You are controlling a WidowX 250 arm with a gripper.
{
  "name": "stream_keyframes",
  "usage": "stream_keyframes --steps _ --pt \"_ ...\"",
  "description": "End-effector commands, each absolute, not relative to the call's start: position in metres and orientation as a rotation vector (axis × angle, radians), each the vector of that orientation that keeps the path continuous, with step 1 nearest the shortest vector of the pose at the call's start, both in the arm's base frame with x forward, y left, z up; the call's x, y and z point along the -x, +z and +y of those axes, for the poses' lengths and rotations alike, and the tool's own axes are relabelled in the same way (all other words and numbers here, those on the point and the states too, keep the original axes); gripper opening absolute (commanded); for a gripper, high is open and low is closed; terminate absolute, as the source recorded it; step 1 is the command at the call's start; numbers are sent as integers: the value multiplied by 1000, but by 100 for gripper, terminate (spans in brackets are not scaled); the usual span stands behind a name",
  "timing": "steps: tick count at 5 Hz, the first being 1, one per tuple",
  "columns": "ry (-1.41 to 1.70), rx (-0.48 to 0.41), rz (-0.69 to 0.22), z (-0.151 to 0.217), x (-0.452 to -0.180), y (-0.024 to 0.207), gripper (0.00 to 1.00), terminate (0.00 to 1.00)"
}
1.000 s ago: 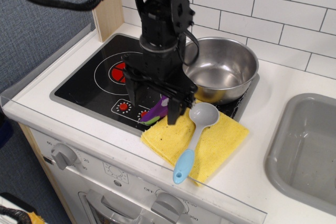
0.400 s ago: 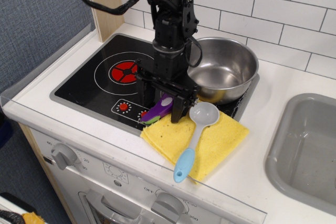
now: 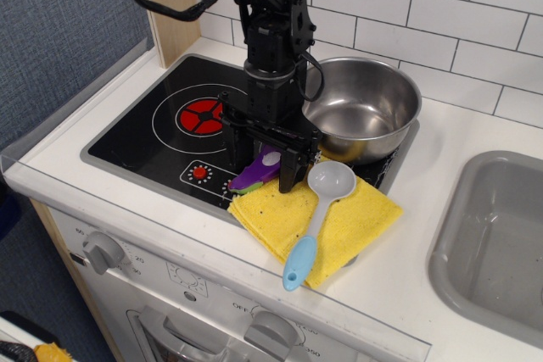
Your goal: Place the eggplant on the front left corner of the stove
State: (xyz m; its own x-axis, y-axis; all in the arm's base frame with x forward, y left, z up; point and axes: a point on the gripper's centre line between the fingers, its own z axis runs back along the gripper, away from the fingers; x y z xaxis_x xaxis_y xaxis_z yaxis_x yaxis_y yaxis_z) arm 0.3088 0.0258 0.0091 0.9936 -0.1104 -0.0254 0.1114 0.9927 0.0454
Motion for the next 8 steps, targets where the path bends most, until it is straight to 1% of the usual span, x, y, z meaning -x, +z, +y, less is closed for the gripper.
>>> stream_keyframes --steps 1,2,3,4,6,7,8 --pt "-94 -45 -62 28 -304 34 0 0" --pt "-94 -42 -110 24 -296 53 0 0" --pt "-71 -41 -174 27 -286 77 0 0" --pt "-19 -37 -183 48 -270 83 0 0" --pt "79 -99 -81 114 -249 58 0 0" --pt "110 -116 -48 138 -248 51 0 0" --pt "91 -138 -5 154 -257 42 0 0"
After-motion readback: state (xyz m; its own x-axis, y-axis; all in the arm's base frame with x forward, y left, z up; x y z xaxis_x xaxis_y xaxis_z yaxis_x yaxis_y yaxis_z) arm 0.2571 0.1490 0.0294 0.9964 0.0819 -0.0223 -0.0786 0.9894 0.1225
